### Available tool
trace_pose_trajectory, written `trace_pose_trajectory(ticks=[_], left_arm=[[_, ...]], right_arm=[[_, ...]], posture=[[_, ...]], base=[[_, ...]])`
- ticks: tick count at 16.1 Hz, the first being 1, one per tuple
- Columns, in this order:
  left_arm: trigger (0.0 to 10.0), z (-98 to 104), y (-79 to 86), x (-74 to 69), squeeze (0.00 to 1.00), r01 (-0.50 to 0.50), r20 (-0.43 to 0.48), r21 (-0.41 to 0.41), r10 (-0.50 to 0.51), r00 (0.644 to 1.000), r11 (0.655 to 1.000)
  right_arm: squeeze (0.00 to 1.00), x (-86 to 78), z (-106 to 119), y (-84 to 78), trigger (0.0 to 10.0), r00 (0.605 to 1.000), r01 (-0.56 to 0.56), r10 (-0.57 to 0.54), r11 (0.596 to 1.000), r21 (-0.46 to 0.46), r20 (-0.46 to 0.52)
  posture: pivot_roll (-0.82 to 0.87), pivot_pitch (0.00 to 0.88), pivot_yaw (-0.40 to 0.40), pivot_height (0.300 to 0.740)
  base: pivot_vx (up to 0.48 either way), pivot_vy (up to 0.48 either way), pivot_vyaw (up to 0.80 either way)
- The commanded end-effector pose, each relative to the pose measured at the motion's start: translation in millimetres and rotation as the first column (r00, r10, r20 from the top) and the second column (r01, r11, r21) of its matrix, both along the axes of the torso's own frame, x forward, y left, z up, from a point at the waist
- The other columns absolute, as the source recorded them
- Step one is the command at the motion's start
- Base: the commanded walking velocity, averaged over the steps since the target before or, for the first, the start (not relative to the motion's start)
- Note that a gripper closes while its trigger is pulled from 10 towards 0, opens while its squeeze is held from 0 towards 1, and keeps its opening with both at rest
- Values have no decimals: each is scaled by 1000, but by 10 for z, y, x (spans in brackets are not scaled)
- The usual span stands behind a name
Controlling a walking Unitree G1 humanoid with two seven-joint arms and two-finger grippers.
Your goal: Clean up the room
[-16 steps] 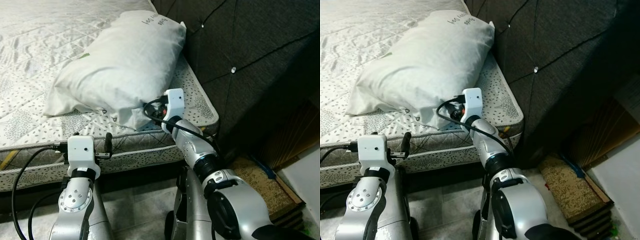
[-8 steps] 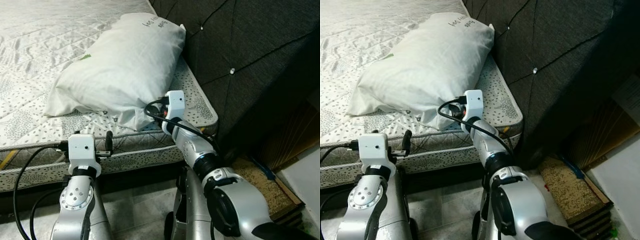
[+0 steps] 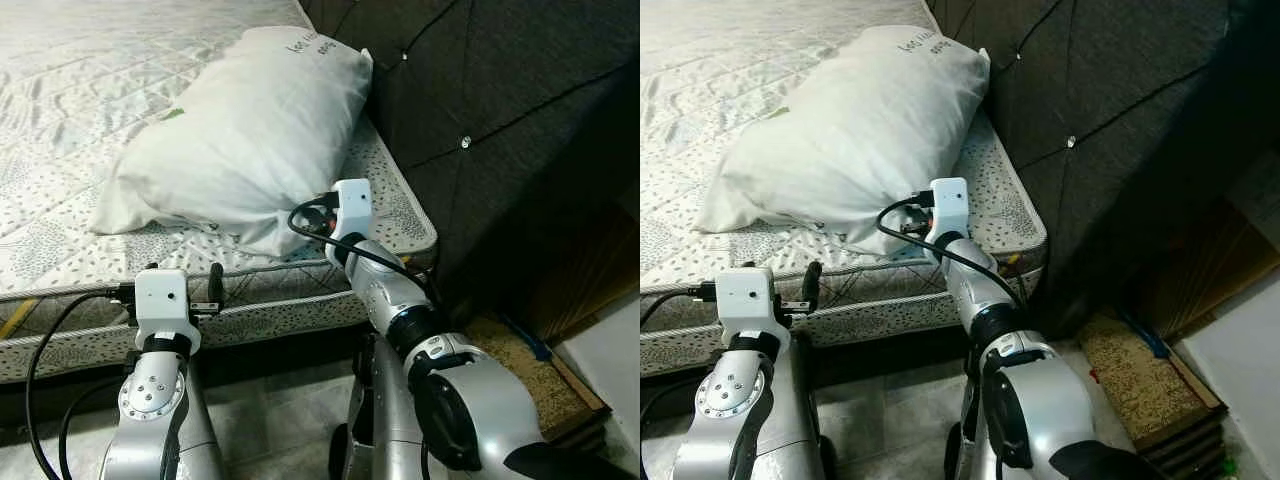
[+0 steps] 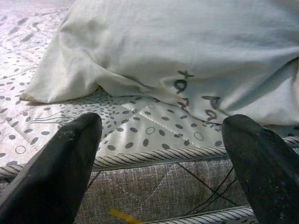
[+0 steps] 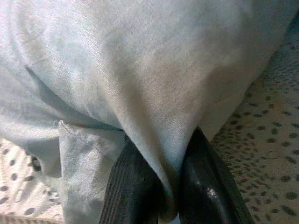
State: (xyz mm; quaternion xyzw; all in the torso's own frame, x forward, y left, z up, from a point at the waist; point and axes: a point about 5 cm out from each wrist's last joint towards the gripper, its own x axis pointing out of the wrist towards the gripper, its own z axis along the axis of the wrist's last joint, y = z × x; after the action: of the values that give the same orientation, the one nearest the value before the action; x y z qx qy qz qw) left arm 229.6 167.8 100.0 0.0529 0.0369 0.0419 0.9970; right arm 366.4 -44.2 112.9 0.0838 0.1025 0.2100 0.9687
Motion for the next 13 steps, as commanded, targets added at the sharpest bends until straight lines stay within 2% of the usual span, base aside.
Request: trace_pose_trajectory(ticks=[1, 2, 4, 5, 7, 8, 9, 11, 13], left_arm=[[10000, -4, -27, 21, 0, 17, 2, 0, -17, 1000, 1000], [10000, -4, -29, 24, 0, 19, 4, 0, -19, 1000, 1000], [10000, 4, -45, 53, 0, 26, 15, 0, -26, 1000, 1000], [10000, 1, -43, 56, 0, 25, 14, 0, -25, 1000, 1000], [10000, -8, -39, 59, 0, 26, 13, 0, -26, 1000, 1000], [10000, -12, -38, 58, 0, 27, 11, 1, -27, 1000, 1000], [10000, -53, -45, 50, 0, 32, 1, -2, -32, 999, 999], [10000, -91, -62, 48, 0, 46, -15, 0, -46, 999, 999], [10000, -63, -63, 89, 0, 56, -9, 1, -56, 998, 998]], right_arm=[[0, 148, 160, -328, 0, 988, 139, -139, 990, -2, 62], [0, 163, 177, -371, 0, 986, 155, -155, 988, -2, 67], [0, 266, 304, -823, 0, 948, 301, -295, 953, -37, 120], [0, 283, 344, -973, 0, 930, 350, -341, 936, -42, 137], [0, 297, 461, -1392, 0, 866, 480, -461, 875, -61, 194], [0, 284, 482, -1529, 0, 843, 519, -496, 852, -71, 208], [0, 191, 410, -1887, 0, 792, 603, -584, 794, -80, 180], [0, 98, 231, -1910, 0, 814, 578, -555, 805, -137, 170], [0, -35, -43, -1811, 0, 848, 529, -515, 833, -163, 123]], posture=[[91, 0, -102, 464], [91, 0, -102, 464], [92, 0, -100, 464], [91, 0, -100, 464], [87, 0, -99, 464], [87, 0, -99, 464], [80, 0, -113, 464], [69, 0, -103, 464], [62, 0, -84, 464]], base=[[0, 0, 0], [0, 0, 0], [0, 0, 0], [0, 0, 0], [0, 0, 0], [0, 0, 0], [0, 0, 0], [0, 0, 0], [0, 0, 0]])
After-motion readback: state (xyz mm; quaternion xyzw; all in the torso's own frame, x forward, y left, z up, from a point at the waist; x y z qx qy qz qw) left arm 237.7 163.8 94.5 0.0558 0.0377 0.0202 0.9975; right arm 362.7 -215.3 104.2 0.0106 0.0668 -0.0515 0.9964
